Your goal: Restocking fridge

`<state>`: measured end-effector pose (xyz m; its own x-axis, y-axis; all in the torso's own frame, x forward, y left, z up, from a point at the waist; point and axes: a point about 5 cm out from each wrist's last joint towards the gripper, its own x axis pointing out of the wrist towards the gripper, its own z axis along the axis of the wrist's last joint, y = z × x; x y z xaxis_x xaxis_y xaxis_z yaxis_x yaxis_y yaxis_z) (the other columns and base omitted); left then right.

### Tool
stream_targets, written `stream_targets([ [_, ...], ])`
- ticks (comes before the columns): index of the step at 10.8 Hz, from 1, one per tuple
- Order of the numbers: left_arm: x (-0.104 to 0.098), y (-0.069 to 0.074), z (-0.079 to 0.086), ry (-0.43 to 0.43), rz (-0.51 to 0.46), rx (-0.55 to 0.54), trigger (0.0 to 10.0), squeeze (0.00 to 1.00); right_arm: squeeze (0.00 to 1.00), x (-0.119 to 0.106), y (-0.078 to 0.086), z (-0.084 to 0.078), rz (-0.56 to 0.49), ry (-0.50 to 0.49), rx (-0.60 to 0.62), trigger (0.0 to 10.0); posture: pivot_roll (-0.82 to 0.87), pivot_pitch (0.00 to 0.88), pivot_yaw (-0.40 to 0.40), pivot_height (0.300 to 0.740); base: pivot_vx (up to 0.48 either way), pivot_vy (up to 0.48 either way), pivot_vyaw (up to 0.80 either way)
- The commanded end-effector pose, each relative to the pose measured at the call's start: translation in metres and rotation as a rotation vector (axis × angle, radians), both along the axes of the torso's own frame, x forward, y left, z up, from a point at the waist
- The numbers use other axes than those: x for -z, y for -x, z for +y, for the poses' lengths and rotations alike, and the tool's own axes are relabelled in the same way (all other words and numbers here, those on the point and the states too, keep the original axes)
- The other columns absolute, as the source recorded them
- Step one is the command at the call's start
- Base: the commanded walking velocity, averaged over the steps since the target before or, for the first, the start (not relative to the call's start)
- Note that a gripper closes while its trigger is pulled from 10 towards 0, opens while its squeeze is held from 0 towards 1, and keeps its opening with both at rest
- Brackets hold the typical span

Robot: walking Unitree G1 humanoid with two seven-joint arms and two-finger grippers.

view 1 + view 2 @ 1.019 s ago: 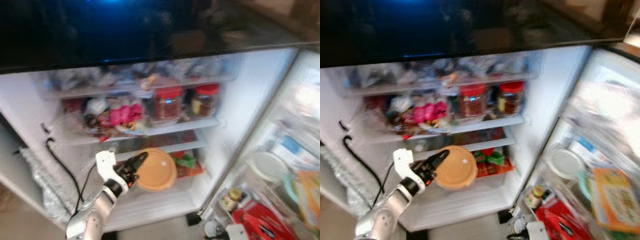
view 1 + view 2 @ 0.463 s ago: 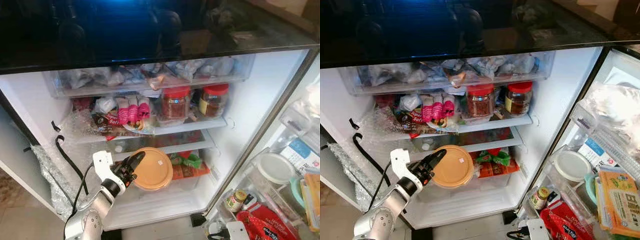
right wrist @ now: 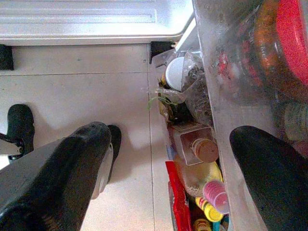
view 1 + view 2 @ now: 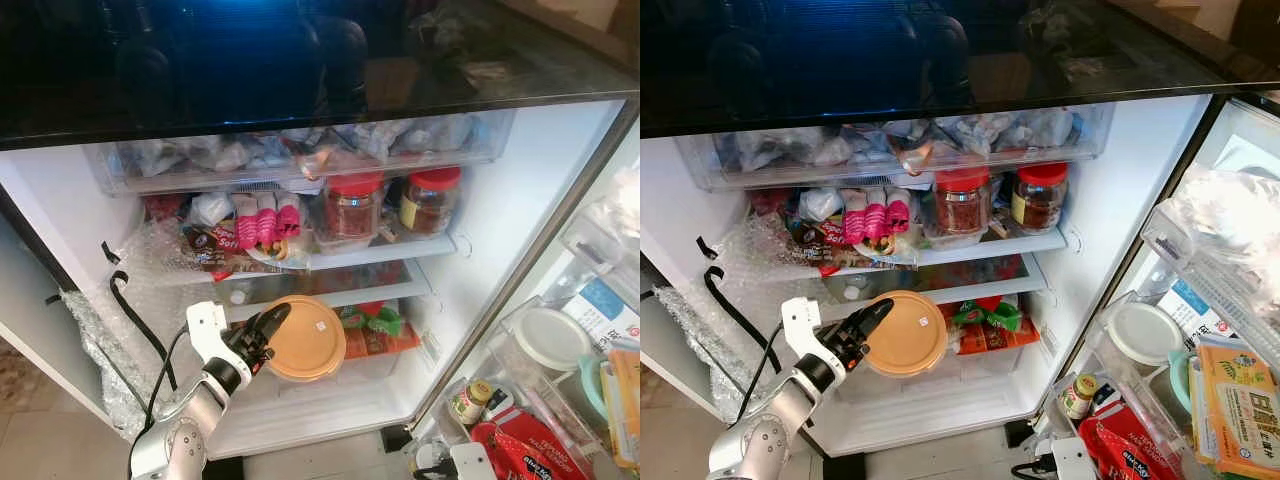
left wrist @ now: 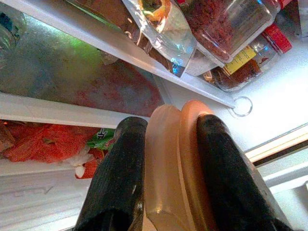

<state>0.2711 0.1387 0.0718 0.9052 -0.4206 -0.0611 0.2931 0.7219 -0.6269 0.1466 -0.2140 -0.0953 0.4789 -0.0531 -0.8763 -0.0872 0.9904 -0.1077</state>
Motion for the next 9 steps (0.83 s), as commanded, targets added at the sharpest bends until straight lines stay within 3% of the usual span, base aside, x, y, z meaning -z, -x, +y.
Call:
stream_targets([
  [1,-0.0026,-0.0019,0.0005,-0.002,-0.013,-0.014,10.0,0.0,0.0,-0.0012,-0.0012,-0.0035,-0.005,0.011,0.003,10.0,-0.1,0.0,-0.036,0.74,0.0,0.0,0.0],
  [4,-0.003,-0.0021,0.0004,0.005,-0.016,-0.018,10.0,0.0,0.0,-0.0012,-0.0013,-0.0036,-0.005,0.012,0.002,10.0,-0.1,0.0,-0.036,0.74,0.0,0.0,0.0],
  [9,-0.0033,-0.0036,0.0003,0.005,-0.019,-0.02,10.0,0.0,0.0,-0.0013,-0.0012,-0.0039,-0.005,0.013,0.001,10.0,-0.1,0.0,-0.037,0.74,0.0,-0.192,0.0],
])
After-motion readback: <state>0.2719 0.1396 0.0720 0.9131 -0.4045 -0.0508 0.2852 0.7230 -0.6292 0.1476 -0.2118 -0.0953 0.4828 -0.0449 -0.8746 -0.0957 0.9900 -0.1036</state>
